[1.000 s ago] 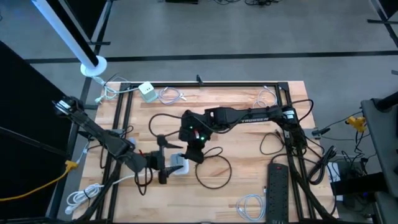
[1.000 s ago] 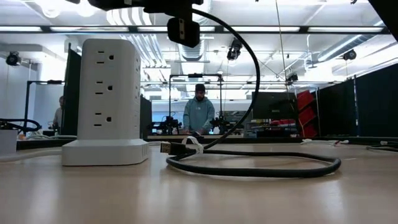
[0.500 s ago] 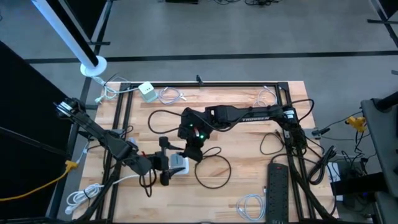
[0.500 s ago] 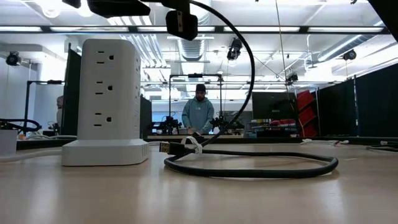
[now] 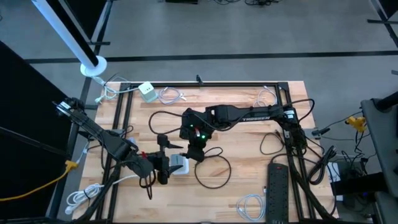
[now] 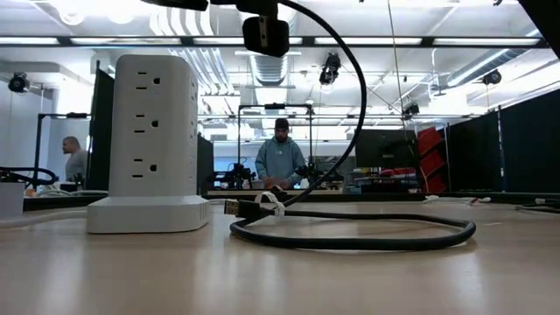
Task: Insert USB
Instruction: Insert the left black USB cable into the white outlet extension
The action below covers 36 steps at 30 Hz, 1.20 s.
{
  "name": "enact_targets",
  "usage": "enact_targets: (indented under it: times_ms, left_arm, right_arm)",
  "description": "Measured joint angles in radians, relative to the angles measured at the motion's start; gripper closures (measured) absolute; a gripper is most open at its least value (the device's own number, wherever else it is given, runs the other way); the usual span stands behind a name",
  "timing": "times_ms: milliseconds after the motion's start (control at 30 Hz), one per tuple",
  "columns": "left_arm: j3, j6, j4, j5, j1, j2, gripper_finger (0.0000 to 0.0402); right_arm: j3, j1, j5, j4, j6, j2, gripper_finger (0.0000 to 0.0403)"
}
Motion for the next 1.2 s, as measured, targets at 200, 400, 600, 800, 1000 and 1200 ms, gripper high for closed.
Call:
enact_targets:
  times_ms: [200,400,600,800,1000,1200]
  left_arm:
    - [-0.001,-0.032,-0.004,-0.002,0.002,0.000,0.0051]
    - [-0.003,-0.053,-0.010,-0.004,0.001,0.000,0.0051]
    - [-0.009,-0.091,-0.019,0.001,0.000,0.000,0.0051]
    - [-0.009,-0.094,-0.019,0.001,0.000,-0.001,0.0051]
    - [-0.010,-0.095,-0.020,0.007,0.000,-0.001,0.0051]
    - [-0.010,-0.097,-0.027,-0.004,0.000,-0.001,0.0051]
  right_arm:
    - [0.000,-0.022,0.033,-0.001,0.038,0.000,0.0384]
    - [0.000,-0.034,0.031,0.001,0.043,0.000,0.0384]
    - [-0.001,-0.041,0.049,0.002,0.045,-0.008,0.0384]
    - [-0.002,-0.046,0.057,0.004,0.045,-0.021,0.0384]
    - [-0.002,-0.048,0.064,0.007,0.028,-0.027,0.0384]
    - [-0.002,-0.047,0.091,0.011,-0.032,-0.028,0.0384]
